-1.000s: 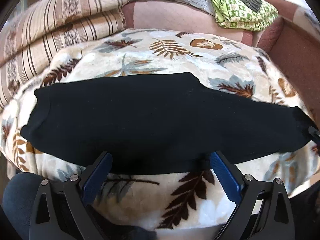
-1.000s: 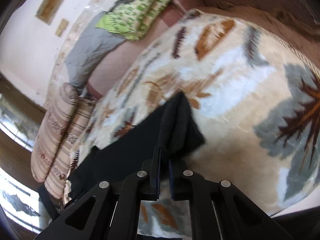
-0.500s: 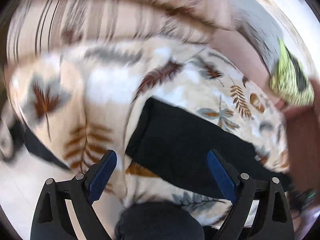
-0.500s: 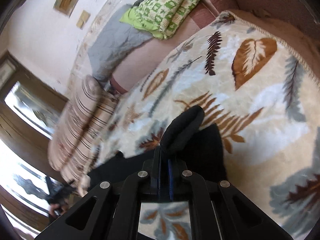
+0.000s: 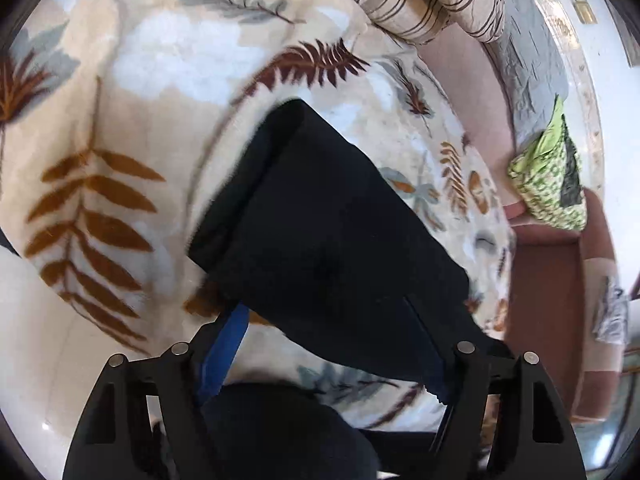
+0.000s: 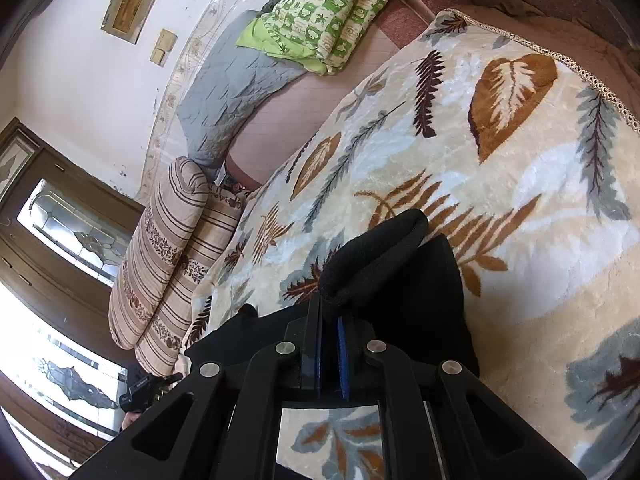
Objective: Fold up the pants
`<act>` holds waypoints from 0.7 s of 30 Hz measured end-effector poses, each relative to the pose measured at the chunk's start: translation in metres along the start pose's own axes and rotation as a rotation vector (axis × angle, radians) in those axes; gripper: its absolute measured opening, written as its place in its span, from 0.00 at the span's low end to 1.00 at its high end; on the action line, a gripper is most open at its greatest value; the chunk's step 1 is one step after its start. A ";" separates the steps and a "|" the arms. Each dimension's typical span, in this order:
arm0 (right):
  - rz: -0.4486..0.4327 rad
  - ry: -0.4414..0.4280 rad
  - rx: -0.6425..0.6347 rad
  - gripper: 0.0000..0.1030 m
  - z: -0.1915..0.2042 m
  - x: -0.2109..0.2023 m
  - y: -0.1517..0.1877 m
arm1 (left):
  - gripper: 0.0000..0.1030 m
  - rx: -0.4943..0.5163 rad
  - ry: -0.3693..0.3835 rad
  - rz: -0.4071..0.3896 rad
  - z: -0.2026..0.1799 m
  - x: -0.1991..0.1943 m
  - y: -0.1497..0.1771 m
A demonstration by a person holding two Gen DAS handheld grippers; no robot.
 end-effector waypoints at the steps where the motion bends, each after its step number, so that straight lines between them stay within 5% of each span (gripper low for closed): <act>1: 0.000 0.003 -0.004 0.07 0.000 0.000 0.001 | 0.73 0.004 0.011 0.005 -0.002 0.002 0.000; 10: -0.009 0.000 -0.008 0.07 0.001 -0.001 0.004 | 0.69 0.020 0.009 -0.027 0.003 0.013 -0.008; 13: -0.011 0.002 -0.009 0.07 0.000 -0.002 0.003 | 0.43 0.039 -0.009 -0.041 0.006 0.012 -0.007; 15: -0.009 0.006 -0.010 0.07 0.001 -0.002 0.003 | 0.10 0.032 -0.047 -0.044 0.010 0.009 -0.001; 21: -0.020 -0.001 -0.006 0.04 0.002 -0.004 0.000 | 0.04 0.022 -0.049 -0.081 -0.001 0.010 -0.002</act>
Point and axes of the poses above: each gripper's, at about its wrist camera, not at the fingertips, and x roughly the way its jaws point, z to its left, y to its underside, the point moved 10 cm from there along x, roughly the way its jaws point, and after that the axes turned 13 degrees about y, right-handed, at the moved point
